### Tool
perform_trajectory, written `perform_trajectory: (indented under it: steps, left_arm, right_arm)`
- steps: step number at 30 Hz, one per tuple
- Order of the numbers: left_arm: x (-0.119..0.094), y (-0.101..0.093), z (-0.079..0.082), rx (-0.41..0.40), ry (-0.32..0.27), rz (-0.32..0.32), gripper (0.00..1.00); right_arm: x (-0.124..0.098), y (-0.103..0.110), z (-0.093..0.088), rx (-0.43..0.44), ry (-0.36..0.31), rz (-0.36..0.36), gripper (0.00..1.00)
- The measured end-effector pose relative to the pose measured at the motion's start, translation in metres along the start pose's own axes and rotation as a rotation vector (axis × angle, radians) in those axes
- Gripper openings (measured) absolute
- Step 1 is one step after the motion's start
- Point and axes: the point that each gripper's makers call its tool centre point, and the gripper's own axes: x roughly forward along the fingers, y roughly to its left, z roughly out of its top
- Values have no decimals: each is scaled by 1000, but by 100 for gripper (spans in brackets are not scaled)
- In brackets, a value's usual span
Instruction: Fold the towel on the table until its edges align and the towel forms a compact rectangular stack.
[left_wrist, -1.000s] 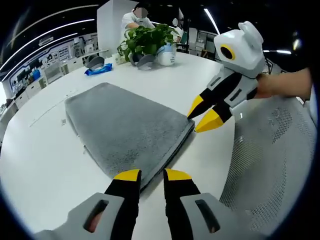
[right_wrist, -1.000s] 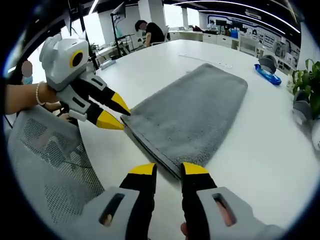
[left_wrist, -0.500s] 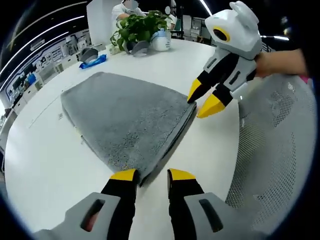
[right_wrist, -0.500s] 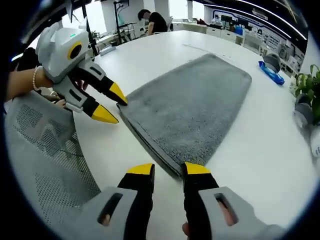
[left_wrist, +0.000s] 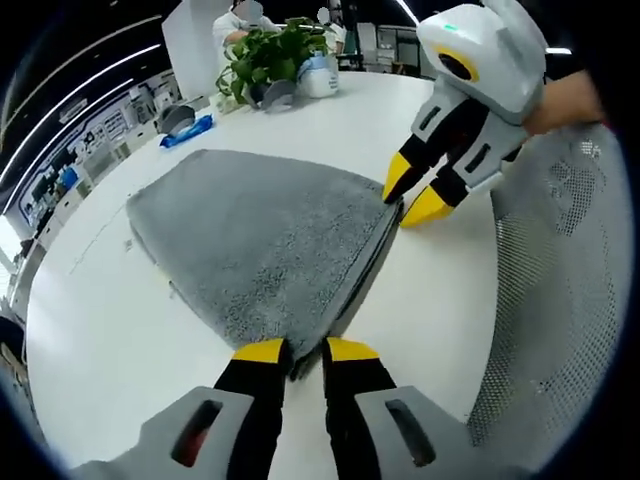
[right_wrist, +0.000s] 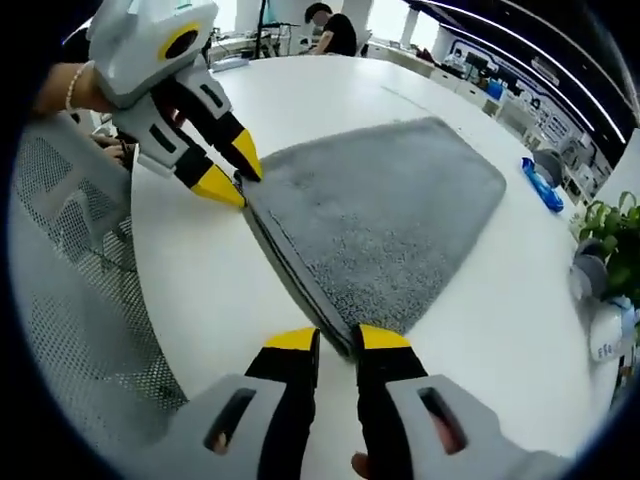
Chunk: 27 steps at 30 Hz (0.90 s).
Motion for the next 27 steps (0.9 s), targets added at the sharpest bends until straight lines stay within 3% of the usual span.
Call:
perform_trajectory:
  steps: [8, 13, 20, 27]
  left_arm:
    - [2, 1, 0, -10, 16, 14, 10]
    - [1, 3, 0, -25, 22, 29, 5]
    - [-9, 4, 5, -34, 31, 23, 3]
    - [-23, 7, 16, -109, -8, 11, 2]
  right_arm:
    - [1, -4, 1, -38, -13, -20, 3]
    - [-3, -6, 4, 81, -14, 5, 1]
    - [-18, -10, 15, 63, -39, -2, 1]
    - [-32, -16, 24, 95, -70, 14, 1]
